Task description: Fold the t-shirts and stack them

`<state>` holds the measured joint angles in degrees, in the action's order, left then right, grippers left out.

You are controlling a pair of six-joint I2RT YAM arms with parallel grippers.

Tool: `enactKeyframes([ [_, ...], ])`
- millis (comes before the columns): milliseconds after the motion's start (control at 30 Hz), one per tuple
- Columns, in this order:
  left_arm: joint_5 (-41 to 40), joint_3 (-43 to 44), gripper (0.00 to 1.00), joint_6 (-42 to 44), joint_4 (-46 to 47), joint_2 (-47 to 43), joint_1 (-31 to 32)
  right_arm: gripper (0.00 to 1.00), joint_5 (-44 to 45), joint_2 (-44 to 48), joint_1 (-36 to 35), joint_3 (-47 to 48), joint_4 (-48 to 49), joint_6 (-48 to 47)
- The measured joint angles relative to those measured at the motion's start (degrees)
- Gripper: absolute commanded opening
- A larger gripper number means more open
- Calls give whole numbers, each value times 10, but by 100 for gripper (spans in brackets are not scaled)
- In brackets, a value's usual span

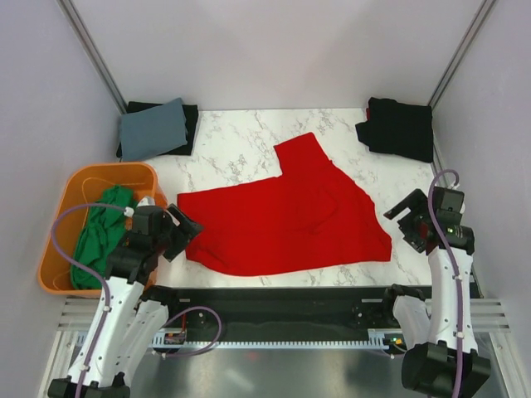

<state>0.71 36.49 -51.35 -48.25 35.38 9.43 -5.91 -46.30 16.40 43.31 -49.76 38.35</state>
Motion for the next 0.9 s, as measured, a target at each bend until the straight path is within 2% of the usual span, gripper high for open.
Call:
enactKeyframes([
  [167,14,41,81,16,-19,-7,0,91,-14,-20,-8,51,0,-12],
  [333,19,85,72,58,-17,46,0,91,-15,-83,-80,130,12,-26],
  [500,14,52,63,60,-3,84,11,92,1,-202,-196,223,53,-32],
  [567,13,27,62,54,7,96,27,92,1,-246,-224,242,71,-33],
  [733,4,17,63,40,19,142,109,93,-8,-384,-243,309,95,-49],
  [900,3,46,64,75,20,144,132,93,-19,-564,-247,478,103,-92],
])
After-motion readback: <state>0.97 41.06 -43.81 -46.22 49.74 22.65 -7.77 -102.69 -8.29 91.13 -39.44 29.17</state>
